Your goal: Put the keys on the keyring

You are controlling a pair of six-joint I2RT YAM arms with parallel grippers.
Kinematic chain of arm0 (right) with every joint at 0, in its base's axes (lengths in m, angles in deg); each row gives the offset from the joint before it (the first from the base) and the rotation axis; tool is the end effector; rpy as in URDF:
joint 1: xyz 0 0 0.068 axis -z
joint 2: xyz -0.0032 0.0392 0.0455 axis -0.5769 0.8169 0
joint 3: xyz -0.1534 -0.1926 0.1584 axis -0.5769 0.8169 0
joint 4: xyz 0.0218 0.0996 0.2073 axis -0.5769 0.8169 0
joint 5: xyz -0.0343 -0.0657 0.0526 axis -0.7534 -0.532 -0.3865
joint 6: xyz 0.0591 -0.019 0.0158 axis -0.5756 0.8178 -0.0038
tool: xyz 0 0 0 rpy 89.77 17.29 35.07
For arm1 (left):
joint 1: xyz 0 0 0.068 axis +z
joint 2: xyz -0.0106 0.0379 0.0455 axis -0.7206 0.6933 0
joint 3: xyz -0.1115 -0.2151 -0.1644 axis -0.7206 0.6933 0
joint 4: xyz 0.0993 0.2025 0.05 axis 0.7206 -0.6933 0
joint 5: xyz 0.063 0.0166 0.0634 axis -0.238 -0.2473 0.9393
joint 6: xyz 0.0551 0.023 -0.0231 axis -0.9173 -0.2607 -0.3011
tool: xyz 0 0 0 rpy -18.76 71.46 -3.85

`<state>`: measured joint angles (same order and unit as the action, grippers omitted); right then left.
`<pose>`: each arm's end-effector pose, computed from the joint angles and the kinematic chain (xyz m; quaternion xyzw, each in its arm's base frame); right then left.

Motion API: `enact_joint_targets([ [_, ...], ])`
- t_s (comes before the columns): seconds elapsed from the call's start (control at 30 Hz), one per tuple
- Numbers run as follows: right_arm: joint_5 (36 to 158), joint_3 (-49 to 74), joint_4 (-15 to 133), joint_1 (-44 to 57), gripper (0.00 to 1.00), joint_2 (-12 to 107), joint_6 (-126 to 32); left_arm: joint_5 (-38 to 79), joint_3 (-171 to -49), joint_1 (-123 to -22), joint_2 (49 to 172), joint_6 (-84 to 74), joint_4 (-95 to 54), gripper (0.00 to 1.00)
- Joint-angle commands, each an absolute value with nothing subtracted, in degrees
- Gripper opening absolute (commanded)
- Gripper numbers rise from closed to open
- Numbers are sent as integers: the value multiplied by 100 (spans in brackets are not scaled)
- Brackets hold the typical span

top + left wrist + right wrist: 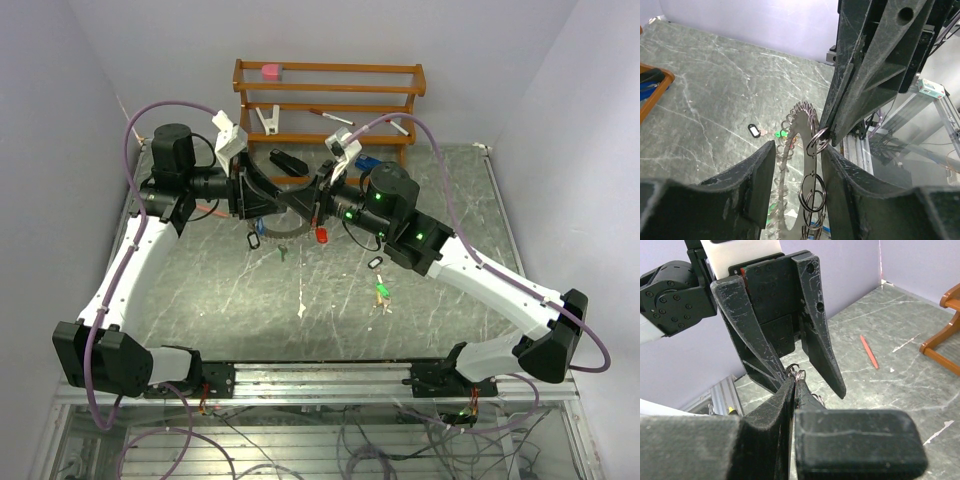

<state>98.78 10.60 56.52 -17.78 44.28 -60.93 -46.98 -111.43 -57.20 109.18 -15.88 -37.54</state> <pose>0.1727 0.2420 0.4525 -0.2467 0.6539 0.4726 0.5368 0.2233 -0.0926 0.4226 0.4303 0.5893 -0.5324 0.4291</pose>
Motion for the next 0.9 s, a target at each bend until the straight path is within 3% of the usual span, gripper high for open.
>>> enact_joint_targets([
  [0.0, 9944, 1087, 5238, -1770, 0, 4261, -6177, -4836, -11313, -5753, 10928, -1578, -3557, 49],
  [0.33, 9952, 1145, 5224, -1751, 0, 4215, -6199, -4898, -11377, -5753, 10956, -1643, -3606, 25],
  [0.53, 9982, 1155, 5224, -1741, 0, 4218, -6195, -4906, -11381, -5753, 10983, -1589, -3536, 25],
  [0.7, 10052, 1154, 5223, -1726, 0, 4239, -6185, -5020, -11346, -5753, 10996, -1390, -3317, 41],
  [0.8, 10081, 1175, 5219, -1708, 0, 4233, -6176, -5104, -11382, -5753, 11005, -1331, -3265, 39],
  [0.87, 10082, 1196, 5202, -1701, 0, 4216, -6182, -5163, -11426, -5753, 11009, -1386, -3327, 30],
])
